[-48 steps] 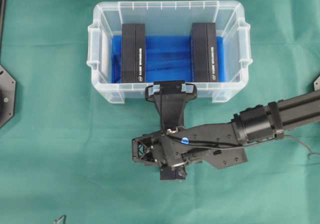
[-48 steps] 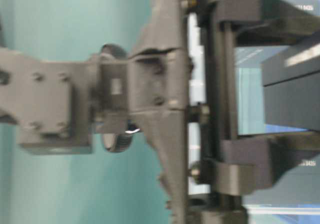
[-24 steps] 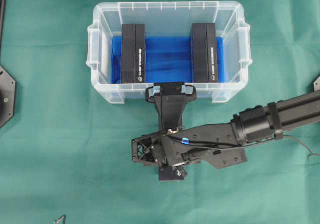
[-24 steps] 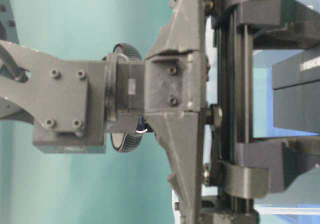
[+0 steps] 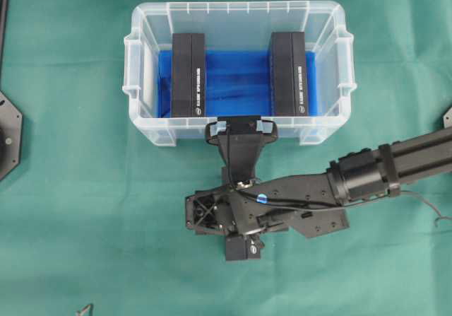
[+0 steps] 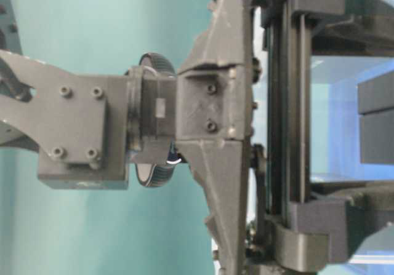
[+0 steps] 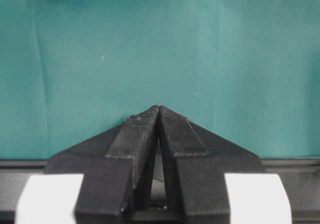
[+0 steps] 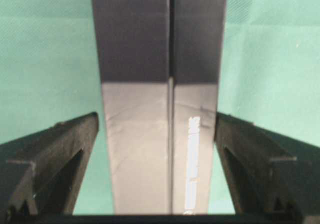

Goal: Take the box out of the case with the right arm.
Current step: 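Lower the box onto the green cloth in front of the case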

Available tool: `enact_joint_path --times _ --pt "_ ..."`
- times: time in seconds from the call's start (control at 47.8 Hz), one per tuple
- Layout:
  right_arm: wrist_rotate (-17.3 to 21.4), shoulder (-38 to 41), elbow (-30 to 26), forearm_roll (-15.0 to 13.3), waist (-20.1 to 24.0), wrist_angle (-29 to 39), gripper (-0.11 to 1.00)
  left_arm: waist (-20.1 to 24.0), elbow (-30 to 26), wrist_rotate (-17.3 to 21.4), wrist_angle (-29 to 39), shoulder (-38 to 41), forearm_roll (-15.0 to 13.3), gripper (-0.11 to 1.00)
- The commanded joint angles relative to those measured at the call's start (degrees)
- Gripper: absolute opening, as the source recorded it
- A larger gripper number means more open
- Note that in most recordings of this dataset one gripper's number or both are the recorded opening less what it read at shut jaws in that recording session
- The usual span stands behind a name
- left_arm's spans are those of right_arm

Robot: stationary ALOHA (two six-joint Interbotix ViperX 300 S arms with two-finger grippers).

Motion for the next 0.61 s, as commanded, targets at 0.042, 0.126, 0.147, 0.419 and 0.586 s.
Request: enact_joint_path --times 0.042,0.126,0.147,0.419,0.586 --pt "0.1 -1.6 -0.8 -0.2 -0.1 -0.4 0.92 0.0 -1.3 0.2 -0.1 0.1 0.1 0.00" --pt "0.1 -1.6 -0.8 -0.2 -0.1 -0.4 0.91 -0.1 -1.4 0.2 -0.1 0.1 0.1 0.00" --pt "0.1 -1.6 -0.8 -0.2 0.0 -0.4 0.91 0.0 -1.3 0.2 -0.1 0.1 0.1 0.00" --pt "0.1 -1.6 -1.0 -0.2 -0.1 -0.4 0.91 0.0 -1.4 0.1 -0.1 0.1 0.1 0.00" --pt "0.1 -2.8 -1.8 -0.2 -0.1 0.0 0.91 0.0 -1.4 0.1 -0.1 0.1 0.1 0.00"
